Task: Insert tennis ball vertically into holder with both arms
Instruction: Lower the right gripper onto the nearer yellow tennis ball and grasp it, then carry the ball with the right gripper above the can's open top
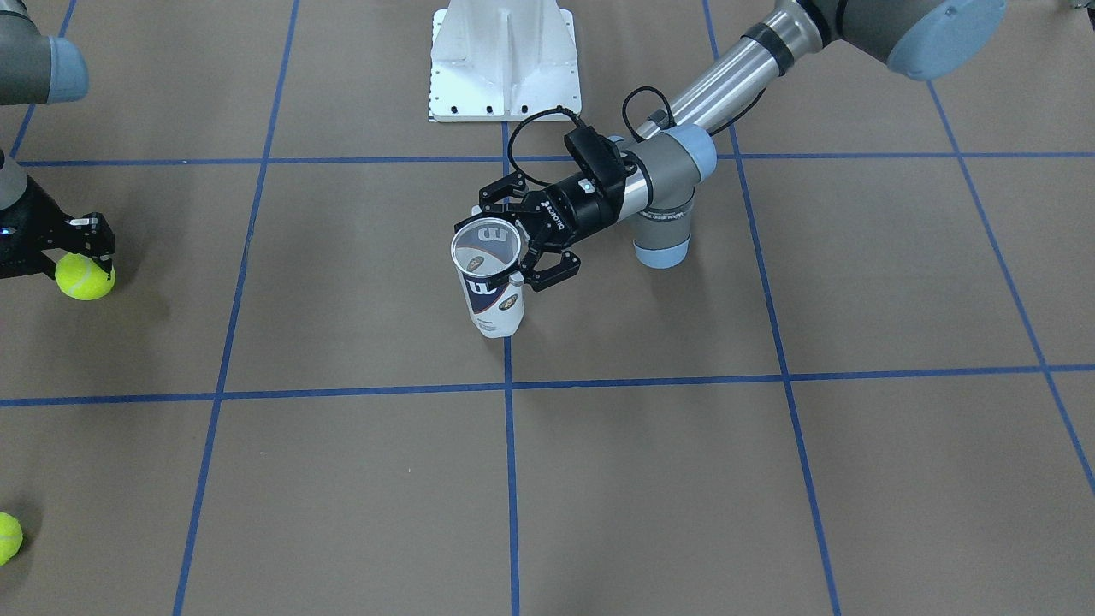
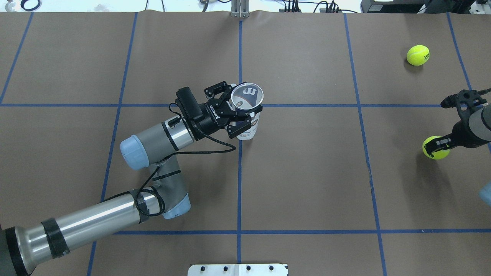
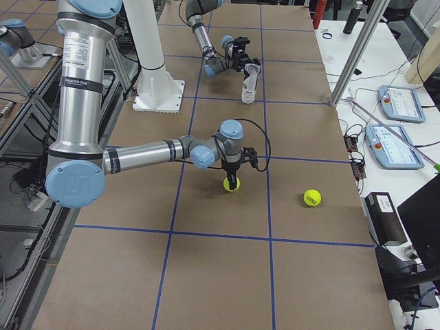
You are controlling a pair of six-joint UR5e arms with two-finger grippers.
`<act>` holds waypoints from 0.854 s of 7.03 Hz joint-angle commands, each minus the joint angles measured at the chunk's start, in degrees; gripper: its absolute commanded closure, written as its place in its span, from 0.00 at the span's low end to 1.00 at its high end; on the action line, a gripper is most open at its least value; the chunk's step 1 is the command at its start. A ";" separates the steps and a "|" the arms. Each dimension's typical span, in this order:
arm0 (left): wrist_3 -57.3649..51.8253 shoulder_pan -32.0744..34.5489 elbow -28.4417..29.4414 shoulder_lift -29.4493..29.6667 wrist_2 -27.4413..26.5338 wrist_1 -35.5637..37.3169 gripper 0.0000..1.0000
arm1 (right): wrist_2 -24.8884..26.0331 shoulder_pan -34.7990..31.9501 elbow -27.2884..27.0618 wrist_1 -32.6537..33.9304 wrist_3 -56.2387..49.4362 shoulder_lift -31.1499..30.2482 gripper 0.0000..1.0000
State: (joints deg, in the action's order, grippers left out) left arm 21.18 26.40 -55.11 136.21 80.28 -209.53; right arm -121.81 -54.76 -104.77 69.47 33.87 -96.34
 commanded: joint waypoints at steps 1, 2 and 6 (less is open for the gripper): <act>0.00 -0.12 0.09 -0.06 -0.03 0.00 0.22 | -8.59 -4.03 -4.80 7.03 5.56 6.65 1.00; 0.00 -0.04 0.17 -0.06 0.06 0.00 0.22 | -10.01 -4.12 -6.65 12.73 8.37 12.18 1.00; -0.09 -0.47 0.53 -0.06 0.06 0.00 0.22 | -10.99 -0.45 -8.78 32.12 28.55 36.45 1.00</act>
State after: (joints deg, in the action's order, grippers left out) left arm 21.12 26.07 -54.66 136.14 80.33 -209.53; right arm -132.79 -57.32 -113.47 98.55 55.21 -66.26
